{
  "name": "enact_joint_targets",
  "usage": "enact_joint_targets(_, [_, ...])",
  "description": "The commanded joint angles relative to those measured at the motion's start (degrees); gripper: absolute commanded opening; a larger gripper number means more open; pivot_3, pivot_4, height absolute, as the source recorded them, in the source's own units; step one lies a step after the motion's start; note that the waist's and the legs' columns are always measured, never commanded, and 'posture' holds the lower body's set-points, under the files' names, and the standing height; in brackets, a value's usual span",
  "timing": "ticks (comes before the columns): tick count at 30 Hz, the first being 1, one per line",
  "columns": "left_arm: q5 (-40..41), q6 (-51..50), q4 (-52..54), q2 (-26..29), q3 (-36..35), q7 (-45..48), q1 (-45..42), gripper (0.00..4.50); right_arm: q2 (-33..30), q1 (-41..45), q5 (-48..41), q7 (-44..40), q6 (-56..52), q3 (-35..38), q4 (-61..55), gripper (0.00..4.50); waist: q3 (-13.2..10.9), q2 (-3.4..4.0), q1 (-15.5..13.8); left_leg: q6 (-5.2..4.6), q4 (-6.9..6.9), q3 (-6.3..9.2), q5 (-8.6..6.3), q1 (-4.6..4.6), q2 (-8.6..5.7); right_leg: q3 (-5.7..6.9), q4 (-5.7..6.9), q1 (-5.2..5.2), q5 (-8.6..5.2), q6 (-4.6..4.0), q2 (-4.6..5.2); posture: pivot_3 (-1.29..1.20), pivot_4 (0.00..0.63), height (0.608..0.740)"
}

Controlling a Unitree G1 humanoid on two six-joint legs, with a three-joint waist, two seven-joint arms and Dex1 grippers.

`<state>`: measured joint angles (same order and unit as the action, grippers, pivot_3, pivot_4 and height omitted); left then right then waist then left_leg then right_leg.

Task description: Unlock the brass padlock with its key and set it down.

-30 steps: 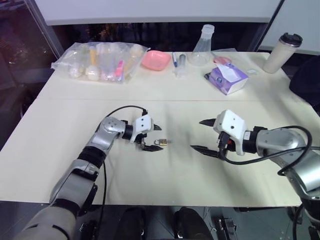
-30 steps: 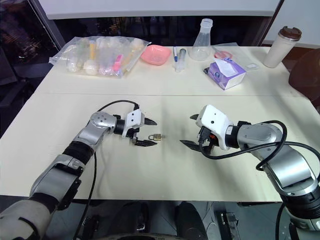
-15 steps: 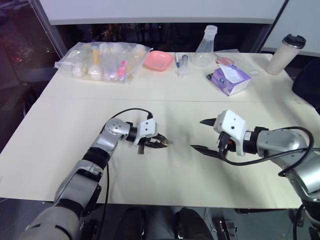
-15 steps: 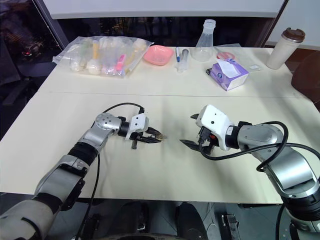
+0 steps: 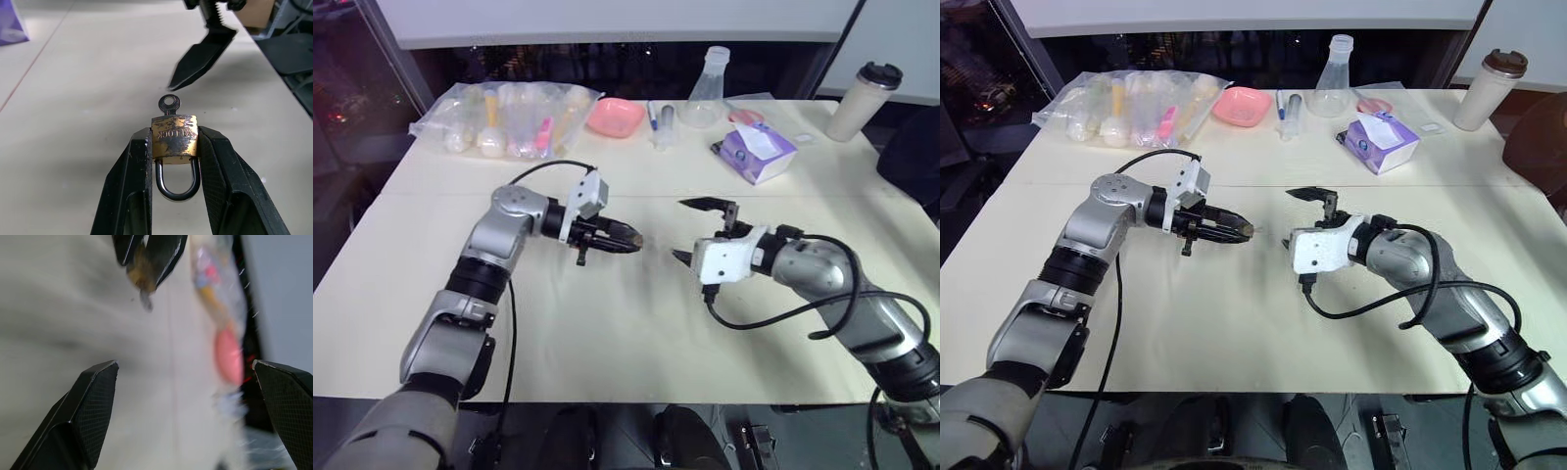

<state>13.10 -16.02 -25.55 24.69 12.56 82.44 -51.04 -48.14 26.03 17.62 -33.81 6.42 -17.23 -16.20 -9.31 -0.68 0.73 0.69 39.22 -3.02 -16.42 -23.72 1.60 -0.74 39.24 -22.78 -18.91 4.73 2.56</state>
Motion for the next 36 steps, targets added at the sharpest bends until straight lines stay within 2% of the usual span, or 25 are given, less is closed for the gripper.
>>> enact_joint_targets(1, [1.1, -0.7, 2.3, 0.3, -0.8, 0.4, -1.1, 0.73, 1.6, 1.9, 3.4, 1.7, 5.6, 0.3, 1.6, 4.5, 0.0, 0.0, 0.0, 0.04, 0.0, 0.0, 0.03, 0.0, 0.0, 0.0, 0.0, 0.0, 0.0, 0.0, 0.0, 0.0, 0.15, 0.715])
enact_joint_targets(8, [0.6, 0.9, 1.3, -0.2, -0.9, 0.1, -1.6, 0.73, 4.9, 3.0, 5.7, 0.3, 8.7, 0.2, 3.5, 4.5, 0.0, 0.0, -0.1, 0.07, 0.01, -0.01, 0.04, 0.0, 0.0, 0.0, 0.01, 0.02, 0.0, 0.0, 0.02, 0.0, 0.15, 0.715])
enact_joint_targets(9, [0.7, 1.0, 1.2, -0.3, -0.9, 0.0, -1.7, 0.73, 5.2, 3.0, 5.9, 0.1, 8.9, 0.3, 3.8, 4.25, 0.0, 0.0, -0.1, 0.07, 0.01, -0.01, 0.04, 0.0, -0.01, 0.0, 0.01, 0.01, 0.0, 0.0, 0.03, 0.0, 0.15, 0.715])
enact_joint_targets(12, [0.7, 1.1, 1.3, -0.3, -0.9, 0.0, -1.7, 0.73, 6.2, 3.5, 6.5, -0.3, 9.6, 0.2, 4.5, 3.19, 0.0, 0.0, 0.0, 0.07, 0.01, -0.01, 0.04, 0.0, -0.01, 0.0, 0.02, 0.01, 0.0, 0.0, 0.03, 0.0, 0.15, 0.715])
enact_joint_targets(18, [0.5, 1.7, 1.8, -0.4, -0.8, -0.2, -1.1, 0.73, 7.9, 4.1, 6.7, -1.6, 10.0, 0.4, 4.9, 0.08, 0.0, 0.0, 0.0, 0.08, 0.01, -0.01, 0.04, 0.01, -0.01, 0.0, 0.05, 0.01, 0.0, 0.0, 0.03, 0.0, 0.15, 0.715])
enact_joint_targets(24, [0.1, 2.4, 1.7, -0.5, -0.8, -0.4, -0.9, 0.73, 9.5, 3.9, 6.8, -3.0, 9.9, 0.1, 4.1, 0.02, 0.0, 0.0, 0.0, 0.08, 0.01, -0.01, 0.05, 0.01, -0.01, 0.0, 0.06, 0.0, 0.0, 0.0, 0.03, 0.0, 0.15, 0.715])
enact_joint_targets(36, [-3.5, 12.6, -0.2, -1.7, -0.2, -4.0, -1.0, 0.73, 10.4, 4.9, 5.1, -7.4, 9.6, 0.0, 4.4, 0.02, 0.0, 0.0, 0.0, 0.08, 0.02, -0.01, 0.05, 0.01, -0.01, 0.0, 0.07, 0.01, 0.0, 0.0, 0.04, 0.0, 0.15, 0.715])
